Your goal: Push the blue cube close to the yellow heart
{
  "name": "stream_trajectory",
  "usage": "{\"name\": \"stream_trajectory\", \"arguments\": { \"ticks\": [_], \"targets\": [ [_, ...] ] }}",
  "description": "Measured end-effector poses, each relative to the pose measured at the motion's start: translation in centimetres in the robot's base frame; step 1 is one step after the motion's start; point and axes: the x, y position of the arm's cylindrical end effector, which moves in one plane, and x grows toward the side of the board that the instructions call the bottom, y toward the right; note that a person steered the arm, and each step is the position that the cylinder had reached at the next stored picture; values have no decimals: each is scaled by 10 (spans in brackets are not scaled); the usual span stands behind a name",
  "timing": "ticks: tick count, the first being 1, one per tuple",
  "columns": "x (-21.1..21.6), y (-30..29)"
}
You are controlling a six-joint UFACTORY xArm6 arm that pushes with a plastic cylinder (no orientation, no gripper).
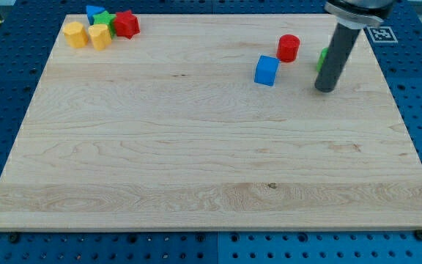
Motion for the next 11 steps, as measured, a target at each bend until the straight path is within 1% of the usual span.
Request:
{"name": "stream_trajectory", "arguments": {
  "ticks": [1,2,3,6,10,11],
  "targets": [
    [-11,-32],
    [-34,-64],
    [-42,-91],
    [-34,-155],
    [-39,-290],
    [-49,-321]
  ]
}}
